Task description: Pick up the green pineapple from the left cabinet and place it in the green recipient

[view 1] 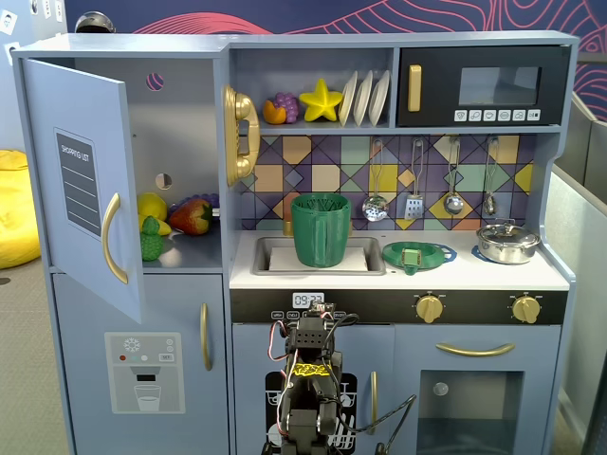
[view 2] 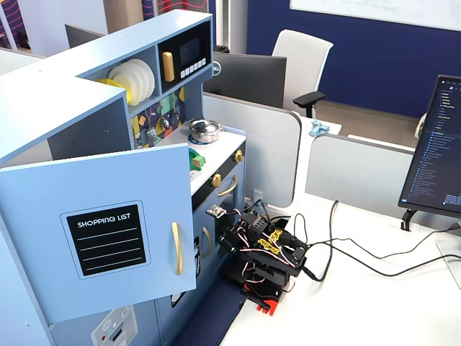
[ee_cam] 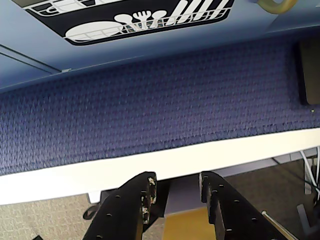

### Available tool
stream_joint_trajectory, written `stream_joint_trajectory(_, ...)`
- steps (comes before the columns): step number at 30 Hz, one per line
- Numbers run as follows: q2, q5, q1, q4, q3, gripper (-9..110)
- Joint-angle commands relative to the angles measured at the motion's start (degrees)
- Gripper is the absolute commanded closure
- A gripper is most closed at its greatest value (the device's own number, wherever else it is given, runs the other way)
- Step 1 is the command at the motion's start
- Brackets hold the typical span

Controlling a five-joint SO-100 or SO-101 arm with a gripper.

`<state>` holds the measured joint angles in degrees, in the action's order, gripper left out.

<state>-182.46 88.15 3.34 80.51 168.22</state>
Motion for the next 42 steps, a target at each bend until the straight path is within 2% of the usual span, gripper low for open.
stream_joint_trajectory(1, 0.53, -2.37, -9.4, 7.12, 3.43, 101)
stream_joint_trajectory(9, 0.44, -3.08, -8.17, 7.03, 3.43, 101)
stream_joint_trajectory(13, 0.62, -5.54, -13.8, 2.9, 3.34, 101)
stream_joint_trajectory(15, 1.23, -7.56, -18.54, -5.45, 2.99, 101)
stream_joint_trajectory(23, 16.17, 4.13, -35.77, -53.44, -5.19, 101)
stream_joint_trajectory(29, 25.93, 4.92, -42.71, -60.12, -23.29, 88)
stream_joint_trajectory(34, 32.78, 4.39, -42.19, -70.93, -30.5, 75)
stream_joint_trajectory(42, 35.77, 7.91, -45.0, -81.83, -30.67, 74)
